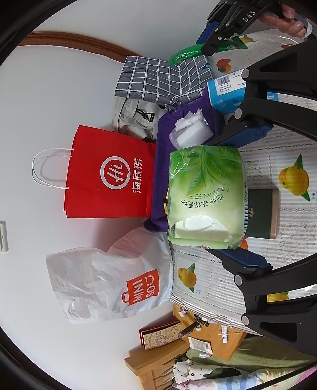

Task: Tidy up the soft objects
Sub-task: 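Carry the wipes with the left tool while the right carries the packet to the towel, then drop the wipes with the left tool while the right releases the packet on the towel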

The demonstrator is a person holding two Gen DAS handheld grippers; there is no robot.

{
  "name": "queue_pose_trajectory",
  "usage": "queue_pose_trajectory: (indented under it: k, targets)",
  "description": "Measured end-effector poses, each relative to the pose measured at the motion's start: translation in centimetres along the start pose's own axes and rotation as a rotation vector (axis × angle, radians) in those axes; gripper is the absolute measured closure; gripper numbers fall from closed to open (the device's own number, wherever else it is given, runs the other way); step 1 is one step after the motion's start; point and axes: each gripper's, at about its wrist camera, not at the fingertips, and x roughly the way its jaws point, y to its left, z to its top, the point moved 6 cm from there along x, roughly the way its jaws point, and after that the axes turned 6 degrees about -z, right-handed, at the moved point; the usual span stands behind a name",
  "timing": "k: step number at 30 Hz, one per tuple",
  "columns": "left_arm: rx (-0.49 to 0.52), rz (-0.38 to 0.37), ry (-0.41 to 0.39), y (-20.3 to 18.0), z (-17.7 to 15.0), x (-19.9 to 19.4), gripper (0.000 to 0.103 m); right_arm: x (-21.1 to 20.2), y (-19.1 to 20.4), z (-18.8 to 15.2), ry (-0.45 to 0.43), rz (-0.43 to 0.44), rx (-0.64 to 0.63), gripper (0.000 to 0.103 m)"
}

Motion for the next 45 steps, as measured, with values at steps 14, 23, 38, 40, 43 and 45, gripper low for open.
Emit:
queue_pose_trajectory:
  k: [14,23,38,40,43,45]
  targets:
    - [-0.011,0.011,0.018,1.2,3.1,3.5,0.032,3.8,0.4,3.8,0.000,0.037,-0.015,0.065]
    - [-0.038,-0.017,0.050,1.6,5.3,7.0,0.032,5.9,0.3,6.9,-0.020,0.033,-0.013,0.065]
    - [-0.038,-0.051,0.045,0.2,7.8,12.2,0.032,12.0,-0.2,8.5,-0.005,0.049,-0.022,0.065]
    - [-0.036,-0.048,0.062,0.4,7.6,13.7,0.032,13.5,-0.8,8.0,0.033,0.043,-0.003,0.065]
    - [-0.052,-0.052,0.089,0.8,7.8,15.0,0.032,15.2,-1.1,7.7,0.073,0.051,-0.007,0.065]
    - [-0.037,-0.055,0.097,0.9,7.5,15.6,0.032,16.2,-1.4,7.2,0.094,0.047,-0.011,0.065]
